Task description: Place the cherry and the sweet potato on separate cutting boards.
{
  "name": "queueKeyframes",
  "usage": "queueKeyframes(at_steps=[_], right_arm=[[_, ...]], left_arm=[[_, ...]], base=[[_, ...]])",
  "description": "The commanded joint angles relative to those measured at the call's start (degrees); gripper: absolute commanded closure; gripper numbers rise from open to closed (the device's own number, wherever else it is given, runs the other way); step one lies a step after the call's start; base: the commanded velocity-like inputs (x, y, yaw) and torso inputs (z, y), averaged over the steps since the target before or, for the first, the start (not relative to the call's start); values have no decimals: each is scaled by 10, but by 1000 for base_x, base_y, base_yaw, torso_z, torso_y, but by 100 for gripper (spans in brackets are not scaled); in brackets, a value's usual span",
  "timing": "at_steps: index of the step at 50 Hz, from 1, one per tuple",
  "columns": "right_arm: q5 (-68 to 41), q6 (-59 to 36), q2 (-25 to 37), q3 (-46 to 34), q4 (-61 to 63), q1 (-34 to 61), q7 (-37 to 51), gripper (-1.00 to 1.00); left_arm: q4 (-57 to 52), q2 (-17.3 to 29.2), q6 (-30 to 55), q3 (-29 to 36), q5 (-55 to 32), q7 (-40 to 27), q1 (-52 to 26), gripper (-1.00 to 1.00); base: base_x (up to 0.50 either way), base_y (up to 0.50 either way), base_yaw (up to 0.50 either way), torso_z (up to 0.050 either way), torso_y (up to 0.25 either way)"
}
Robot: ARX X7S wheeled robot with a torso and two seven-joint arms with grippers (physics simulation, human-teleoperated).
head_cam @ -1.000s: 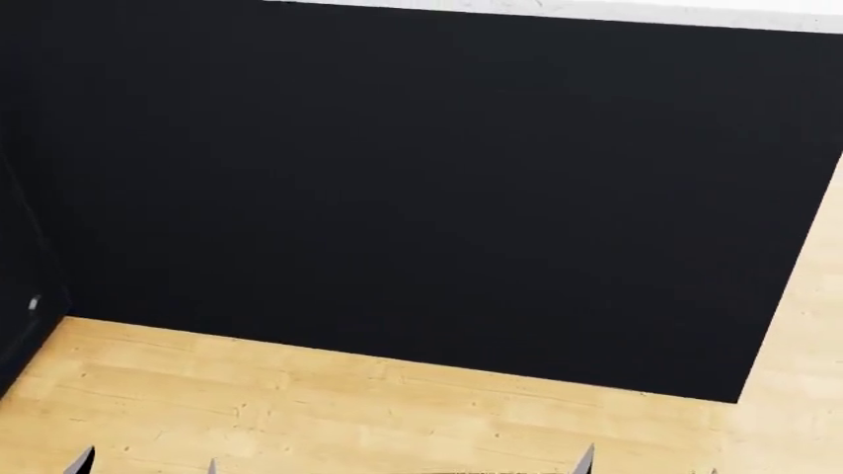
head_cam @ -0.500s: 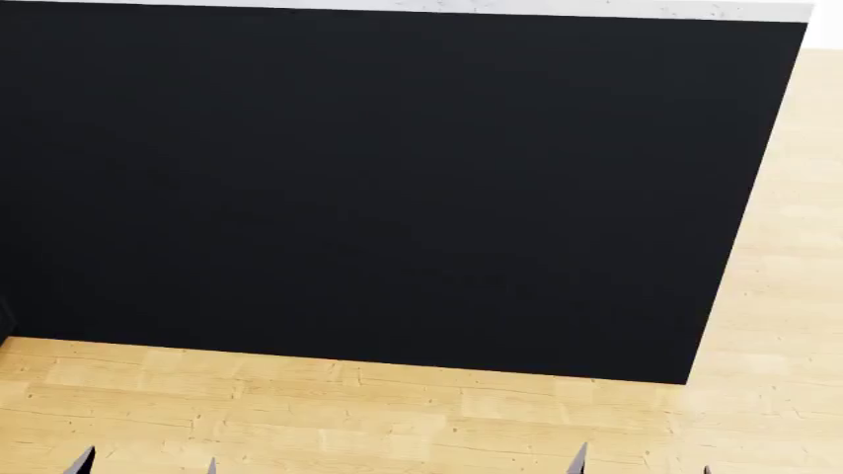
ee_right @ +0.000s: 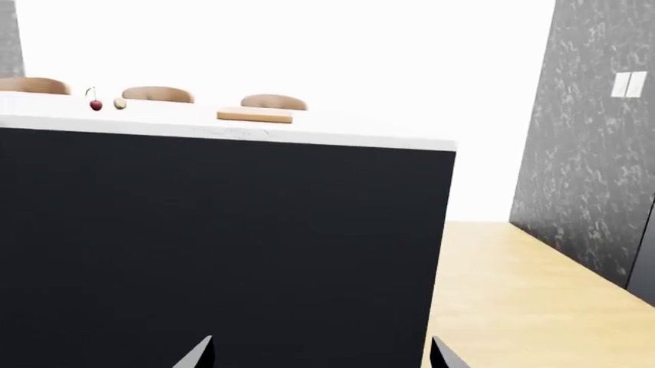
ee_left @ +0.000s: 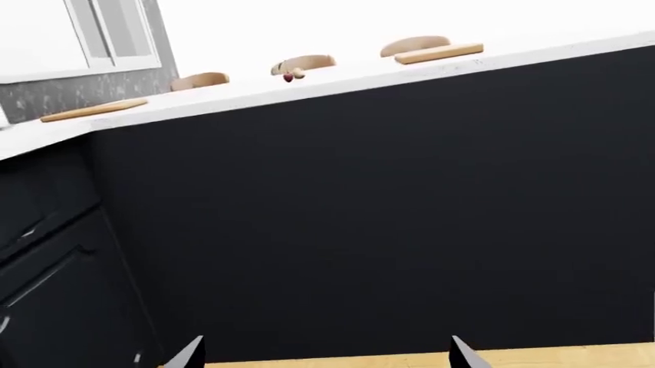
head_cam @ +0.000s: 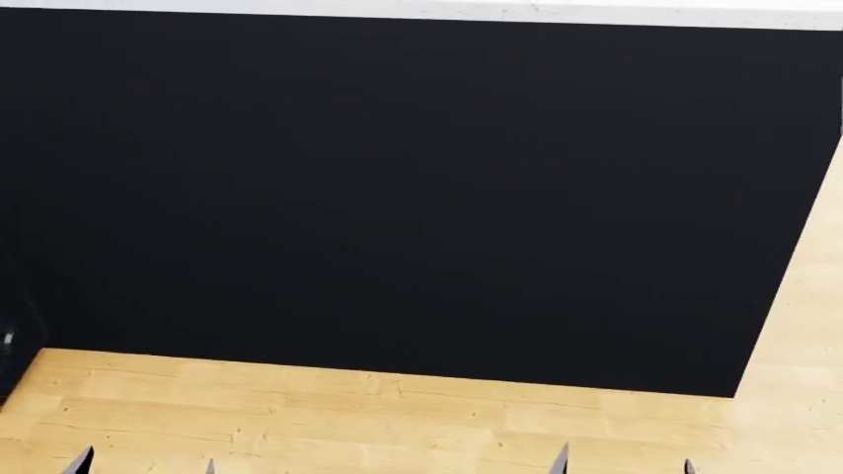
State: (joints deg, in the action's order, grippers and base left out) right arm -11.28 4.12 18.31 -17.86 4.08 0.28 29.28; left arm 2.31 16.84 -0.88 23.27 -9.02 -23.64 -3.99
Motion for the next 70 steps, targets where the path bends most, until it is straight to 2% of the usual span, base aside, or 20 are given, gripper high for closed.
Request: queueKeyframes(at_steps=[1, 20, 43, 70], right_arm=[[8, 2, -10, 13, 1, -1, -12, -100], [8, -10, -8, 8, -5, 4, -8, -100], [9, -9, -6, -1, -8, 7, -9, -100], [4, -9, -4, -1, -8, 7, -3, -100]], left_arm=[[-9, -9, -7, -20, -15, 21, 4, -100], [-7, -8, -6, -17, -19, 20, 3, -100], [-10, -9, -13, -15, -15, 8, 0, -100], [-9, -6, -18, -12, -18, 3, -1, -100]], base=[[457, -238, 0, 50, 0], [160, -221, 0, 50, 0], [140, -471, 0, 50, 0], [5, -13, 0, 50, 0]])
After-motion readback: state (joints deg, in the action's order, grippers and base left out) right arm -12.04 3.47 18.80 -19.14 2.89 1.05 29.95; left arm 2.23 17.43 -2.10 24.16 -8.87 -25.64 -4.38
